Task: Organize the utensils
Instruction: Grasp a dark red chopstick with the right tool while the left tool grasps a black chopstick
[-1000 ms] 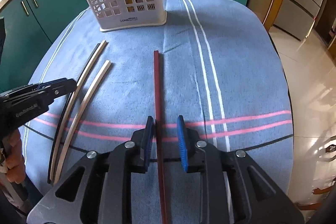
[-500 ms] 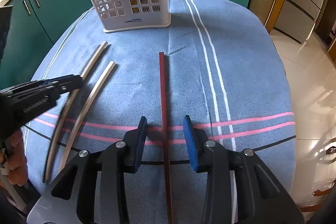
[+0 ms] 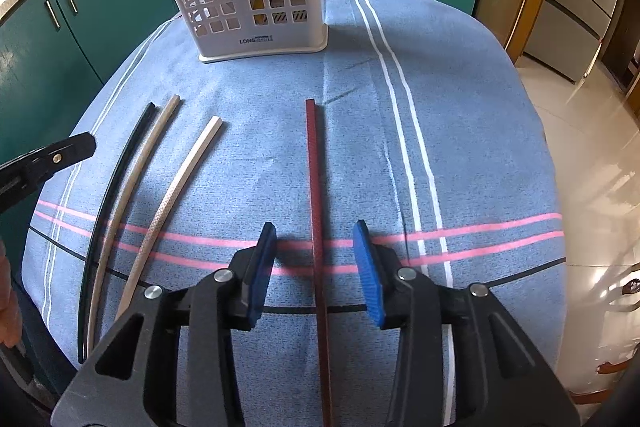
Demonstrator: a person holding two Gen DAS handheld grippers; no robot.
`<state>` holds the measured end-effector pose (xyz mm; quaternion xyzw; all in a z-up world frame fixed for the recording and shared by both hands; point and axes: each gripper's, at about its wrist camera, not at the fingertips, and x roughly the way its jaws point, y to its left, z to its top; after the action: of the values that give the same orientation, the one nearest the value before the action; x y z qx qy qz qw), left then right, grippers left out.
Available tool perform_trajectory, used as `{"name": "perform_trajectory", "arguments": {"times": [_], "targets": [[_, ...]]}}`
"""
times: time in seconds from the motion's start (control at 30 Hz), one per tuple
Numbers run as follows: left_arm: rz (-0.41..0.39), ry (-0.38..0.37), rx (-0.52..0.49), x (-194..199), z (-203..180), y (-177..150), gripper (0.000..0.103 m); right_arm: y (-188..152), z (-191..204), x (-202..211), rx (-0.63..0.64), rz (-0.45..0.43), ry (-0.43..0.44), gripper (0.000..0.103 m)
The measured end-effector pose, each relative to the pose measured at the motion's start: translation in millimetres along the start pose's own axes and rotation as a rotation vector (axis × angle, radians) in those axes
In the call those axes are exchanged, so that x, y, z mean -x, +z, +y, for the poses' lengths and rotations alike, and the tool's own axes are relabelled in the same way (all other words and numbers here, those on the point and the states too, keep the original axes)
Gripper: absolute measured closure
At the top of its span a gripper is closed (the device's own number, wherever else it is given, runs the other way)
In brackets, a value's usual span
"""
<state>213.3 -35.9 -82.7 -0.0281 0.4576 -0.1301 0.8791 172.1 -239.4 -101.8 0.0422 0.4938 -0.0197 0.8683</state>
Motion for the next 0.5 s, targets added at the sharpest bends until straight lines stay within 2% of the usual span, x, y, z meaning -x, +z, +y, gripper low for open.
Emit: {"name": "perform_trajectory", "arguments": {"times": [0.13,0.27,0.33,0.4,0.5], "targets": [[0.044,0.012,-0.019,-27.6,-2.9,12.5,0.091,6.9,-2.1,-4.5,0.008,0.008,-0.021,0.063],[0.079,0.060,-0.052,-51.7,-8.8,28.5,0.090,28.3,-1.5,-18.1,0.031,0.020,-0.038,0.064],[0.095,0.072,-0.060,-58.3,-11.7,33.7,0.087,41.2,1.0,-26.1,0.049,0.031,-0.041,0.064],[0.098,0.077,-0.071,-60.8,-14.1,36.1,0.078,55.6,5.6,-35.4,0.073,0.043,-0.060,0.064],[0.094,0.084,-0.077,-62.9,-17.1,37.0,0.076,69.5,9.3,-44.7,0.092,0.052,-0.069,0.064]]}}
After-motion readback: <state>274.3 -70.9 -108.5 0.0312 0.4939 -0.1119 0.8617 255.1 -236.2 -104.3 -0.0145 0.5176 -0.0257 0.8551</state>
